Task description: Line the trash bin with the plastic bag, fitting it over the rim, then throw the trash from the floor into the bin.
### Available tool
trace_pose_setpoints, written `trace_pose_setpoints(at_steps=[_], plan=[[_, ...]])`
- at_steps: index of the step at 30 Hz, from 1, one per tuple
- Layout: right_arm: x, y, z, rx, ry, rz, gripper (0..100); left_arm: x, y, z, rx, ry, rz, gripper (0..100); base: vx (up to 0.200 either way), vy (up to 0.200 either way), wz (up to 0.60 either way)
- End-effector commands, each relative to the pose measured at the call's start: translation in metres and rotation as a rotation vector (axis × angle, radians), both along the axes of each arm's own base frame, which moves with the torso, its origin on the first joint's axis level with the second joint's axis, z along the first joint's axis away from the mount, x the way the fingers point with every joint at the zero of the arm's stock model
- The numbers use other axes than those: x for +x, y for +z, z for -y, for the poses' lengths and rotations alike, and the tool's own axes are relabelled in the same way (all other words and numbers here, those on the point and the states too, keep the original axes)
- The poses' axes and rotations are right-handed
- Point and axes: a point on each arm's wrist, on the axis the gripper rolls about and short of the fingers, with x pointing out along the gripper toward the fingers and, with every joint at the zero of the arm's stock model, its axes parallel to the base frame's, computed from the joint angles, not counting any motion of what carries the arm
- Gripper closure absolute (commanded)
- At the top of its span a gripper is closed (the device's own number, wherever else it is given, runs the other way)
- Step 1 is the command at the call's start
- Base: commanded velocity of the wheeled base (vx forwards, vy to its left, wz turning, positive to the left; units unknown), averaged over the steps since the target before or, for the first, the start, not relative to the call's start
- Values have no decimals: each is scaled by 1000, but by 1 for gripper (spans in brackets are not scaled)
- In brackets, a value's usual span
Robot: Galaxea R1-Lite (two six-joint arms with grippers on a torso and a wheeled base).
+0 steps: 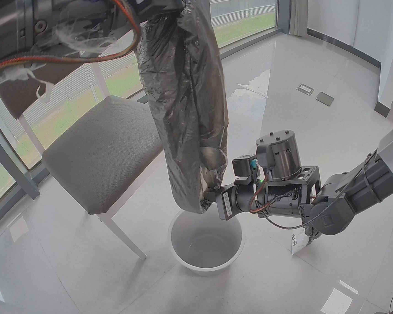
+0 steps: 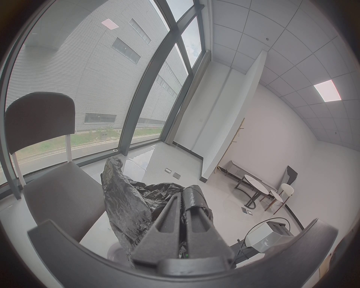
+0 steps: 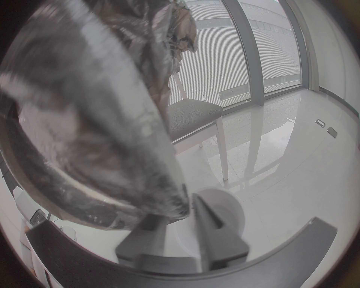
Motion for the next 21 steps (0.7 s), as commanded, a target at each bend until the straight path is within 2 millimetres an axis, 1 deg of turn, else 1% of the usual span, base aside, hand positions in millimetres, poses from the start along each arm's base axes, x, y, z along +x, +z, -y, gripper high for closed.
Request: trace_pose_setpoints(at_steps=[1, 3, 6, 9, 12, 14, 16, 17, 18, 19, 21], plan=[[-2, 0, 1, -2, 3, -2, 100, 1, 0, 1, 1, 3, -1, 100, 0, 0, 0], [-3, -1, 2, -5, 2, -8, 100, 1, -1, 1, 2, 3, -2, 100, 0, 0, 0], [-13, 4, 10, -8, 2, -11, 100, 1, -1, 0, 6, 4, -5, 100, 0, 0, 0], [-30, 4, 20, -24, 8, -30, 100, -1, -4, -2, 15, 7, -15, 100, 0, 0, 0], [-48, 4, 31, -39, 19, -49, 100, 1, -15, -1, 50, 21, -43, 100, 0, 0, 0], [-68, 3, 39, -55, 38, -68, 100, 1, -32, -2, 109, 26, -90, 100, 0, 0, 0], [-83, -1, 47, -73, 51, -87, 100, -1, -48, -4, 168, 26, -138, 100, 0, 0, 0], [-83, -1, 47, -73, 51, -87, 100, -1, -48, -4, 168, 26, -138, 100, 0, 0, 0], [-97, -5, 55, -91, 65, -105, 100, -3, -65, -6, 223, 26, -183, 100, 0, 0, 0], [-106, -9, 62, -109, 70, -119, 100, -3, -77, -7, 259, 26, -213, 100, 0, 0, 0], [-115, -15, 70, -132, 74, -138, 100, -4, -92, -8, 295, 27, -250, 100, 0, 0, 0]])
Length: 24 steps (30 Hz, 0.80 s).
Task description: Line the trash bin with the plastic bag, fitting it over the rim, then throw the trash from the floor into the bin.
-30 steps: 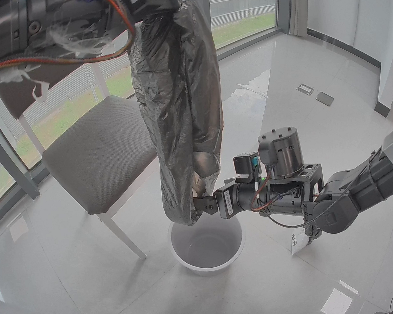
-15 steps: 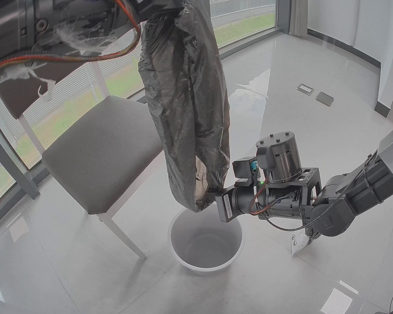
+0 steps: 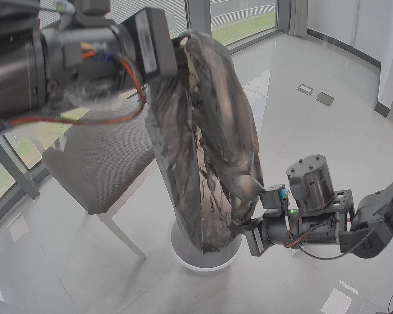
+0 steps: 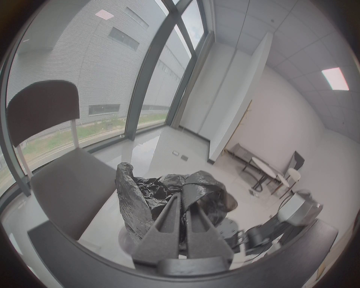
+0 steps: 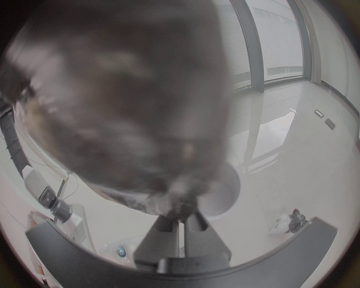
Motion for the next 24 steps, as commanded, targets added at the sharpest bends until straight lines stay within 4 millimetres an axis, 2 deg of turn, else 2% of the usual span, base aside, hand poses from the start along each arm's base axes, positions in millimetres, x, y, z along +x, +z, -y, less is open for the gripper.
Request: trace_pose_setpoints(at_steps=[1, 3, 4, 6, 14, 17, 24], plan=[[-47, -1, 31, -36, 37, -30, 100, -8, -49, -10, 140, 8, -133, 100, 0, 0, 0], [-47, -2, 31, -39, 36, -31, 100, -8, -51, -10, 143, 9, -137, 100, 0, 0, 0], [-55, -10, 39, -68, 37, -61, 100, -6, -69, -10, 183, 19, -189, 100, 0, 0, 0], [-58, -15, 44, -85, 34, -78, 100, 0, -80, -11, 205, 43, -224, 100, 0, 0, 0], [-60, -24, 51, -125, 30, -98, 100, 23, -104, -5, 225, 103, -318, 100, 0, 0, 0], [-58, -25, 52, -128, 23, -103, 100, 31, -111, -4, 240, 121, -337, 100, 0, 0, 0], [-34, -40, 53, -176, 5, -118, 100, 50, -136, 1, 251, 180, -432, 100, 0, 0, 0]])
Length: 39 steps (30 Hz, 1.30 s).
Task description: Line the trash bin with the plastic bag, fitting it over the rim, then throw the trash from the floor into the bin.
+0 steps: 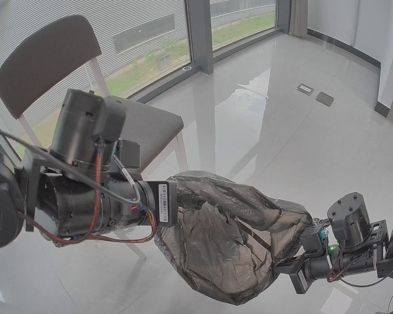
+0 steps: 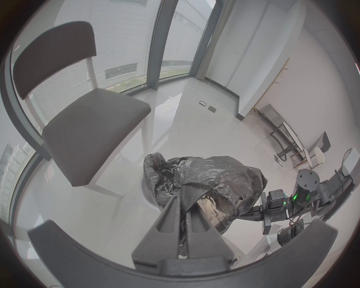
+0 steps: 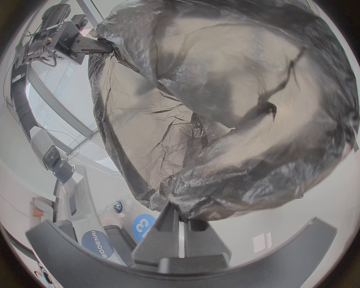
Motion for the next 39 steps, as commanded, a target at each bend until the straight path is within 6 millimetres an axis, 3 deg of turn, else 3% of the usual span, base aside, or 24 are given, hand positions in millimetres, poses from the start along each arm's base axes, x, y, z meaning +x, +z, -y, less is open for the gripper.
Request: trace_pose_setpoints(at_steps=[1, 8, 15, 27, 39], plan=[[18, -14, -3, -26, 1, -34, 100, 15, -24, 8, 26, 46, -77, 100, 0, 0, 0], [36, -29, -17, -35, 19, -65, 100, 25, -42, 9, 52, 72, -130, 100, 0, 0, 0], [55, -53, -32, -64, 23, -104, 100, 50, -70, 12, 70, 98, -180, 100, 0, 0, 0], [66, -80, -40, -99, 24, -154, 100, 72, -102, 19, 98, 101, -248, 100, 0, 0, 0], [115, -89, -36, -69, -33, -108, 100, 120, -120, 16, 71, 174, -240, 100, 0, 0, 0]])
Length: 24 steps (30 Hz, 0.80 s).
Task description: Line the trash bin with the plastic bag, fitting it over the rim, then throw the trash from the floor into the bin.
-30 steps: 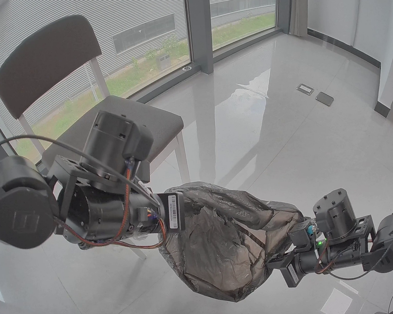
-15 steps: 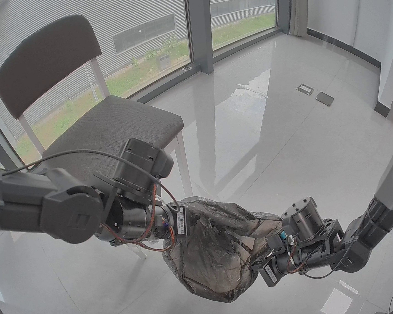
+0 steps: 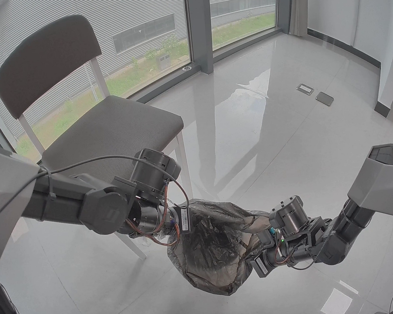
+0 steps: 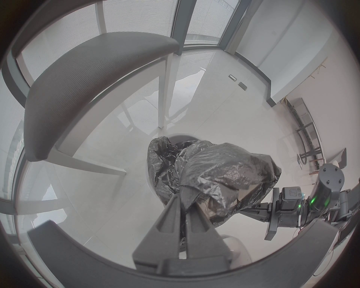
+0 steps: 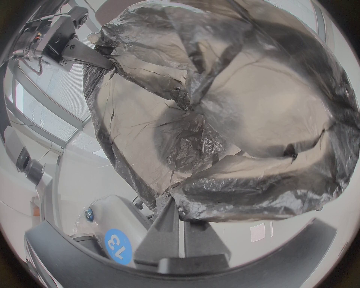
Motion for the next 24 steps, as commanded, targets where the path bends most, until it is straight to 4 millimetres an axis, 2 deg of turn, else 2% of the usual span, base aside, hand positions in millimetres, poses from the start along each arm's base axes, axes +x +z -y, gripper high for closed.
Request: trace_pose_setpoints(at_steps=[1, 6, 10, 16, 17, 24], plan=[[19, -11, 4, -2, -35, -2, 100, 23, -10, -1, -3, 36, -9, 100, 0, 0, 0], [37, -13, 5, 16, -65, 20, 100, 43, -6, -4, -23, 70, 17, 100, 0, 0, 0], [47, -14, 6, 24, -82, 32, 100, 42, -8, -8, -4, 77, -11, 100, 0, 0, 0], [48, -16, 9, 20, -88, 25, 100, 42, -9, -8, 3, 82, -26, 100, 0, 0, 0], [48, -16, 9, 20, -88, 25, 0, 42, -9, -8, 3, 82, -26, 100, 0, 0, 0], [51, -10, 21, 18, -116, 37, 0, 41, -8, -11, 1, 102, -25, 100, 0, 0, 0]])
